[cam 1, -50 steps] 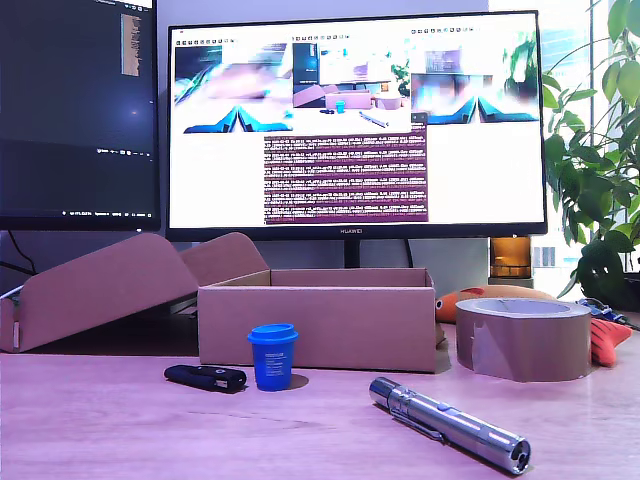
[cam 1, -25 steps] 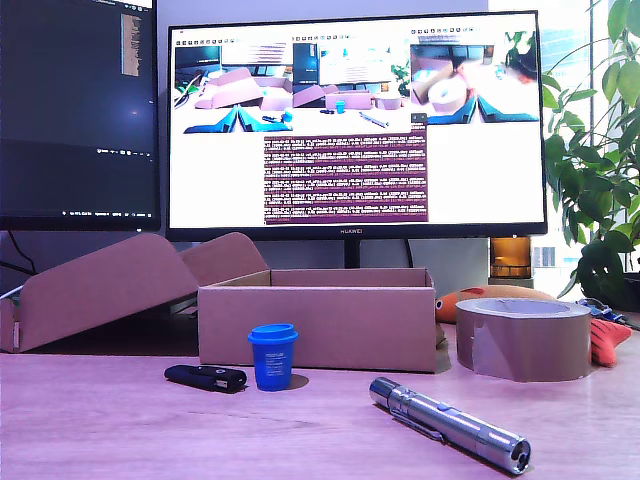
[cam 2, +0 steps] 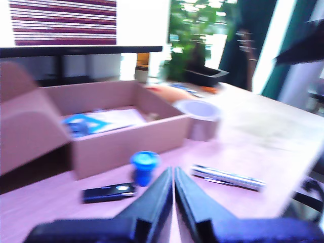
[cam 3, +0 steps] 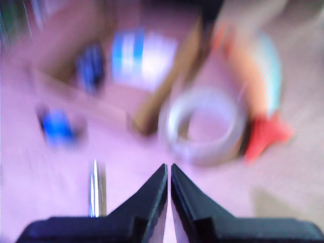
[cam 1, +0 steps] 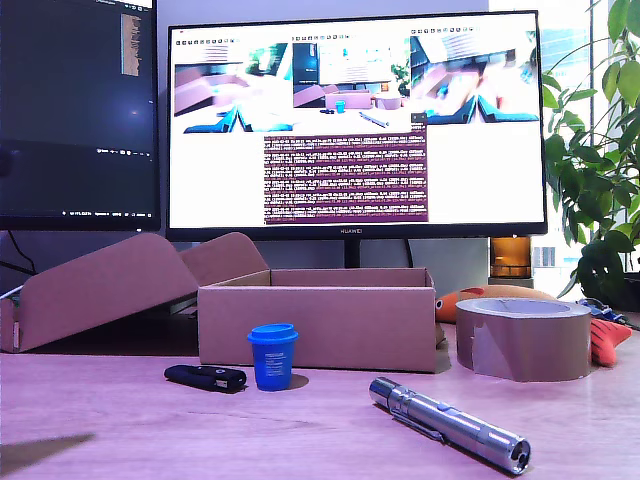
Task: Pick up the tape roll and place it inside the cardboard box
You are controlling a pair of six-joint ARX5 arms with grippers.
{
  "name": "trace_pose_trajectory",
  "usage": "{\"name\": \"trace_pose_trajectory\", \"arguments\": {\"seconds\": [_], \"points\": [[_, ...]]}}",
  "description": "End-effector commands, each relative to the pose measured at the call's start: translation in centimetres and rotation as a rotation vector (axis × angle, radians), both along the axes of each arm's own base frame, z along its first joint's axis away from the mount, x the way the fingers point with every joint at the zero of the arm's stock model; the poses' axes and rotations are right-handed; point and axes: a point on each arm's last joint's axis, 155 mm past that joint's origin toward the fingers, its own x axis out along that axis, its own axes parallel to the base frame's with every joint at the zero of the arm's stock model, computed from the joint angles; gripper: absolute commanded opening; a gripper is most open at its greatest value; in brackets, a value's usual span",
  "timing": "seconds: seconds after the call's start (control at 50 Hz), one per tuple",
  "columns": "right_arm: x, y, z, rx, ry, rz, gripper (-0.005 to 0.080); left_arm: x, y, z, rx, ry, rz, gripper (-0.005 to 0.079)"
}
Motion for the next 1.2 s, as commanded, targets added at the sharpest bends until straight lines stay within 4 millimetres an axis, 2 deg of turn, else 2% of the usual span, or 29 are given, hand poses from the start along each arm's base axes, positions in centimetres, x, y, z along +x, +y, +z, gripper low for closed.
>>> {"name": "trace_pose_trajectory", "arguments": {"seconds": [0.0,0.06,0.1,0.14,0.24,0.32,0.7,0.94,1.08,1.18], "points": [[0.5,0.8,0.5,-0.036,0.02,0.056,0.0,-0.1,-0.2,-0.3,0.013,-0.022,-0.01,-0.0019],[1.1,1.3,0.4,-0.078,0.055,0.099,0.001,-0.1,-0.3,-0.3,0.014,-0.023,-0.012,-0.0019],[1.4,1.5,0.4,-0.108,0.073,0.13,0.0046,-0.2,-0.3,-0.3,0.014,-0.024,-0.013,-0.0019],[1.6,1.7,0.2,-0.139,0.103,0.161,0.0122,-0.2,-0.3,-0.3,0.014,-0.024,-0.013,-0.0019],[1.9,1.6,-0.7,-0.218,0.196,0.205,0.0391,-0.2,-0.3,-0.4,0.014,-0.021,-0.013,-0.0019],[2.1,1.5,-1.5,-0.282,0.261,0.226,0.0496,-0.2,-0.3,-0.4,0.015,-0.021,-0.013,-0.0019],[4.4,2.8,-5.7,-0.484,0.355,0.409,0.0512,-0.1,0.0,-1.5,0.037,0.021,0.003,-0.0019],[5.3,3.3,-8.6,-0.571,0.355,0.537,0.0512,0.2,0.2,-1.6,0.041,0.023,0.021,-0.0019],[6.9,3.6,-9.7,-0.604,0.314,0.564,0.0512,0.2,0.2,-1.6,0.041,0.024,0.022,-0.0019],[7.2,3.6,-10.4,-0.617,0.315,0.581,0.0511,0.2,0.2,-1.6,0.041,0.025,0.021,-0.0019]]}}
